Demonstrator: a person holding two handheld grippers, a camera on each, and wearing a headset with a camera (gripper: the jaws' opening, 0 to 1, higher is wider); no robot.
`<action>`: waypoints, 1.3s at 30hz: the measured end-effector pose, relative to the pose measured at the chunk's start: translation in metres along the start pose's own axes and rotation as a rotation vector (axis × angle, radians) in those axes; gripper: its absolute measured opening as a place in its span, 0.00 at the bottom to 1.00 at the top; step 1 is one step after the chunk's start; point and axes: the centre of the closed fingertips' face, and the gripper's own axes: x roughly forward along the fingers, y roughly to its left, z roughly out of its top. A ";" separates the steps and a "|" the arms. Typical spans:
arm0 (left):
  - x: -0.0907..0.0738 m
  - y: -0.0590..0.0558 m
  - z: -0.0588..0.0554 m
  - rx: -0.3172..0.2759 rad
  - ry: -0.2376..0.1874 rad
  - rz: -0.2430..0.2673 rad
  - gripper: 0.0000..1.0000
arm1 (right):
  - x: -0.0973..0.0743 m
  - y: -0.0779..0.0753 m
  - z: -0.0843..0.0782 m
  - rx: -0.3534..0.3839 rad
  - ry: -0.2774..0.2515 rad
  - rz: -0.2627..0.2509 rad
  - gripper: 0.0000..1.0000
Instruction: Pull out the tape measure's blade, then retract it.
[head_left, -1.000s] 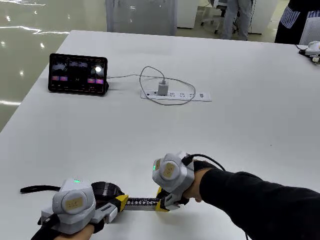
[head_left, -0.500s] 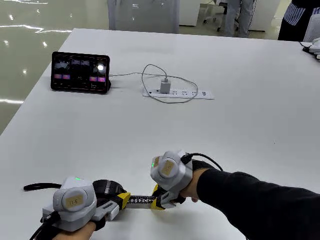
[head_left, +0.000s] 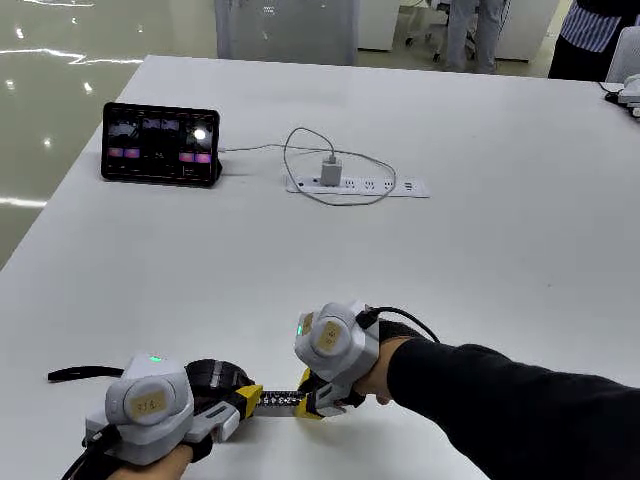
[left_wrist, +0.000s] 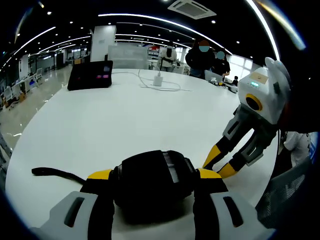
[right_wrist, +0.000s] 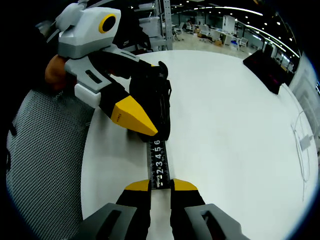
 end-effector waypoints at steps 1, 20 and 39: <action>0.000 0.000 0.000 0.000 -0.001 0.000 0.59 | 0.000 0.000 0.000 0.001 0.000 -0.001 0.10; 0.000 0.001 0.000 -0.003 0.006 -0.007 0.59 | 0.006 0.000 0.013 0.007 -0.027 0.026 0.11; 0.001 0.001 0.000 -0.009 0.003 -0.008 0.59 | 0.018 0.003 0.031 -0.014 -0.060 0.021 0.11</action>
